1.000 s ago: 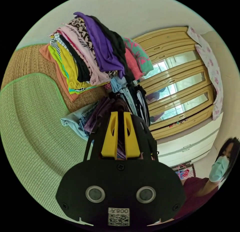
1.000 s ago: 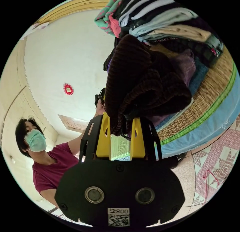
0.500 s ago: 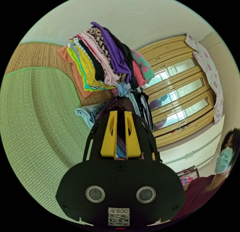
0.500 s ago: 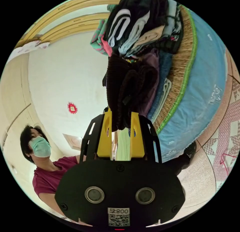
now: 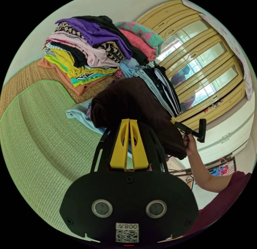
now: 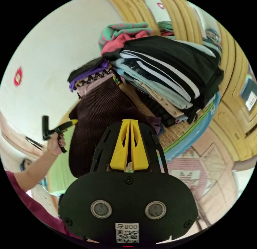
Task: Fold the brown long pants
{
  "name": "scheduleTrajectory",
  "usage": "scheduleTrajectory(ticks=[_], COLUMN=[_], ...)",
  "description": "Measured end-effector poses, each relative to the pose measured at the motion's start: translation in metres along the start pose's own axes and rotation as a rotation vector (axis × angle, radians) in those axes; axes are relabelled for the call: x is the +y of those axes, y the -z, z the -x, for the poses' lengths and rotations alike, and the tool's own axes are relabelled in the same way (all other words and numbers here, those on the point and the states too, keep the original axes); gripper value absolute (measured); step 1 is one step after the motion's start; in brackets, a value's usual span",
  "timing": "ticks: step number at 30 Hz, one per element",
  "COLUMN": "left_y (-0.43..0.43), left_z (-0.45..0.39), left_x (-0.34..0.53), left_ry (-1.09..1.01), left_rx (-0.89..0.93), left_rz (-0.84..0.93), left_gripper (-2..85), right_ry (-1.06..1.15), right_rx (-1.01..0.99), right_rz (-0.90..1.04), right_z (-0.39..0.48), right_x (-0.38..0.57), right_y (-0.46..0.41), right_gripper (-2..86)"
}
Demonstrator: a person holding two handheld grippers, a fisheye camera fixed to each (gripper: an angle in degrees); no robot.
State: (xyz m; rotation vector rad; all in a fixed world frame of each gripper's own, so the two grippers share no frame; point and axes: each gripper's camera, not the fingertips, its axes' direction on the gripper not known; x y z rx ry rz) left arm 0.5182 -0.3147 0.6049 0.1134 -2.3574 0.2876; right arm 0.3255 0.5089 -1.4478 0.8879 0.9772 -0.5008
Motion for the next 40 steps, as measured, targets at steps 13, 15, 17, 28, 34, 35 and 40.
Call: scheduleTrajectory(ticks=[13,15,17,28,34,35,40], left_y=[-0.006,-0.003,0.007,-0.037,-0.019,-0.021,-0.029], left_z=[-0.102,-0.112,-0.139,-0.235,-0.244,-0.241,-0.219], left_x=[0.021,0.026,0.035,0.107,0.192,0.219,0.319], left_ry=[-0.148,-0.137,-0.199,-0.337,-0.332,-0.333,-0.204], left_rx=[-0.051,-0.036,0.029,-0.064,-0.134,-0.182,-0.269], left_rz=[0.072,0.053,0.019,0.160,0.228,0.285,0.472], left_gripper=[0.0,0.0,0.1,0.0,0.1,0.1,0.1], right_ry=[0.083,0.069,0.122,0.264,0.257,0.251,0.270], right_rx=[0.061,-0.029,-0.108,-0.034,-0.032,-0.040,0.031], right_rz=[-0.110,-0.131,-0.141,-0.085,-0.081,-0.081,-0.166], right_z=[0.088,0.094,0.109,0.187,0.197,0.199,0.207], right_x=[0.005,0.000,0.000,0.030,0.003,-0.004,-0.041], right_y=[-0.020,-0.013,-0.004,-0.088,-0.117,-0.121,-0.119], right_gripper=[0.1,0.1,0.1,0.1,0.2,0.3,1.0])
